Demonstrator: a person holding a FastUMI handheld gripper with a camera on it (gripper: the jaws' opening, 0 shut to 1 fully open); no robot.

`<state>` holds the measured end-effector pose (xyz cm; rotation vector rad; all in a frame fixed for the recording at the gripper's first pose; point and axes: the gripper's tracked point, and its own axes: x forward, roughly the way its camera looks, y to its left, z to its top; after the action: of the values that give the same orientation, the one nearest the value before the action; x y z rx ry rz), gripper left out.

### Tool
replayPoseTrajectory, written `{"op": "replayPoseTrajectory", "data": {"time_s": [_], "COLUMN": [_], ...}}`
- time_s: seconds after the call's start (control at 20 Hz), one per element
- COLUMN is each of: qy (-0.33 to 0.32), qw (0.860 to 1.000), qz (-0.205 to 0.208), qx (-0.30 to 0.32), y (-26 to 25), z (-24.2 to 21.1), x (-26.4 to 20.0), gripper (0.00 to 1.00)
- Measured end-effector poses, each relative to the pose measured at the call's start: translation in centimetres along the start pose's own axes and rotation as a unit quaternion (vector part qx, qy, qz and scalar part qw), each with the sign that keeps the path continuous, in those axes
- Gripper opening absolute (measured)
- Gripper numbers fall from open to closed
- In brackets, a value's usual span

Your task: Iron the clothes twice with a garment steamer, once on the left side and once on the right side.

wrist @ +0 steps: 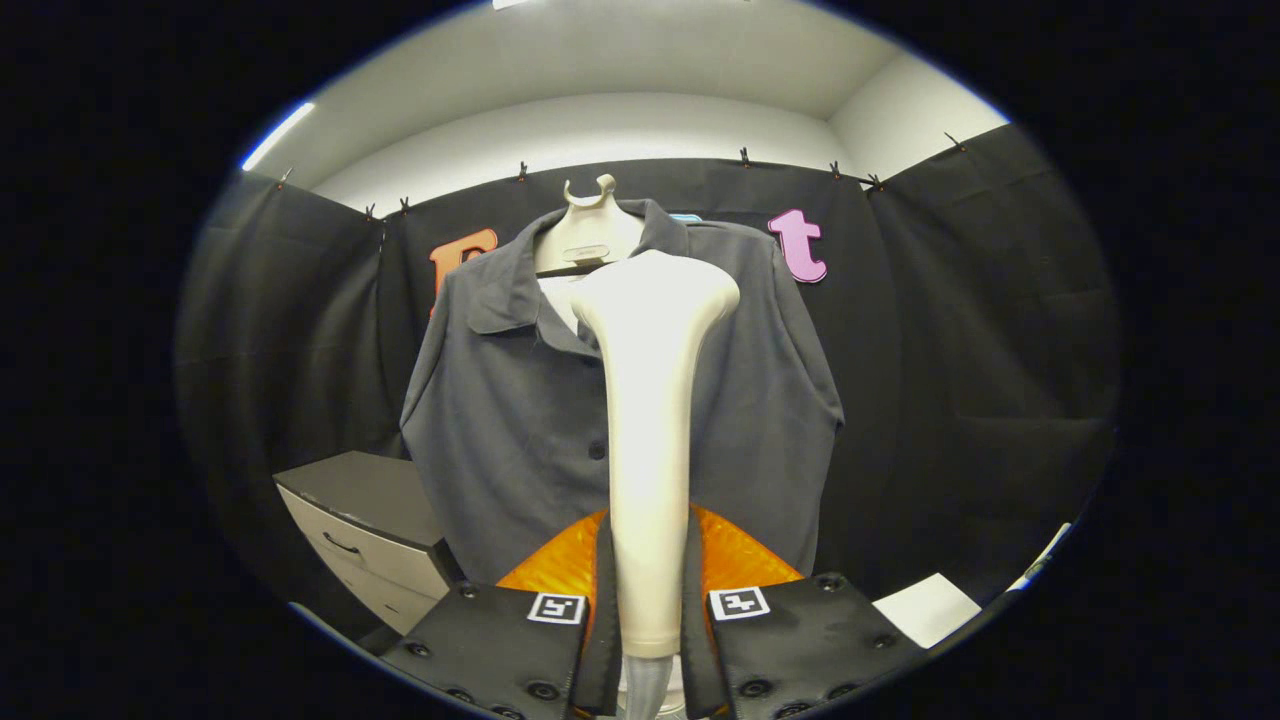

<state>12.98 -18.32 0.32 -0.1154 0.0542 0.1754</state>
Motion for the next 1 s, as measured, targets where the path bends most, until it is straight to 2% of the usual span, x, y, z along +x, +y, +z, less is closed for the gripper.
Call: {"op": "replayPoseTrajectory", "data": {"time_s": [0.45, 1.0], "qy": [-0.015, 0.005], "qw": [1.0, 1.0], "qz": [-0.021, -0.017], "qx": [0.015, 0.014], "y": [-3.1, -4.5], "z": [2.4, -1.2], "x": [5.2, 6.5], "gripper": [0.32, 0.31]}}
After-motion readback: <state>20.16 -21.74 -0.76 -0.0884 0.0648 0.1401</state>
